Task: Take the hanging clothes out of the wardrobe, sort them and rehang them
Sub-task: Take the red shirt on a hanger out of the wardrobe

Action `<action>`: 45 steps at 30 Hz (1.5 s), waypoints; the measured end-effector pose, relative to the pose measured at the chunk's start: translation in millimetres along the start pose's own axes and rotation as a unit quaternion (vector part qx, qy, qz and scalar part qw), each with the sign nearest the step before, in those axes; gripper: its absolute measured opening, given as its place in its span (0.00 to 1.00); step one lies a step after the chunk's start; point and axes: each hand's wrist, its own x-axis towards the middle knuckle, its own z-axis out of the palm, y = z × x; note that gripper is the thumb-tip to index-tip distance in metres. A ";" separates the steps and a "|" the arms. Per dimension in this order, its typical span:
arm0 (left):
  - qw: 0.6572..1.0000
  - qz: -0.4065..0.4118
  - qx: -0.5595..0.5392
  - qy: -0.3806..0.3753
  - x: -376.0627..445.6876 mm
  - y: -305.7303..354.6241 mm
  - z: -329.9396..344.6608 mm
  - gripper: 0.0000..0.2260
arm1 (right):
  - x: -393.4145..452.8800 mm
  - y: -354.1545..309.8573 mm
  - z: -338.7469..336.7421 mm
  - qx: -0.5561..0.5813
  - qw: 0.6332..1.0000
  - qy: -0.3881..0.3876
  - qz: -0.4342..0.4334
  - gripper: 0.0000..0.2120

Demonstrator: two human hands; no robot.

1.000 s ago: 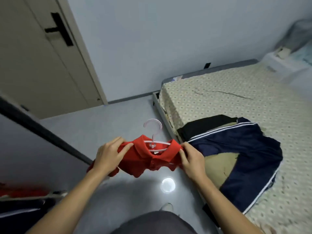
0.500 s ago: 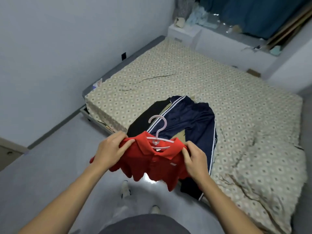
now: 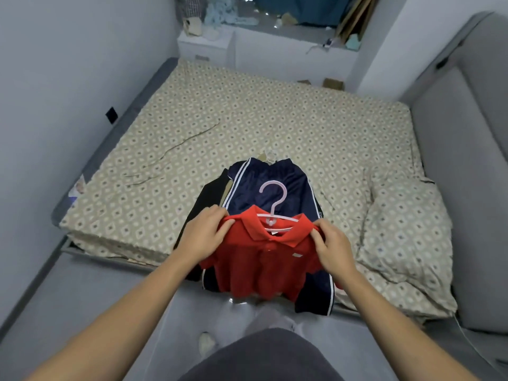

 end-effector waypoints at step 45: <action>0.851 -0.464 0.184 0.163 -26.6 -68.7 -50.1 0.27 | 238.7 -197.9 196.1 -0.008 0.859 -0.264 -0.438 0.29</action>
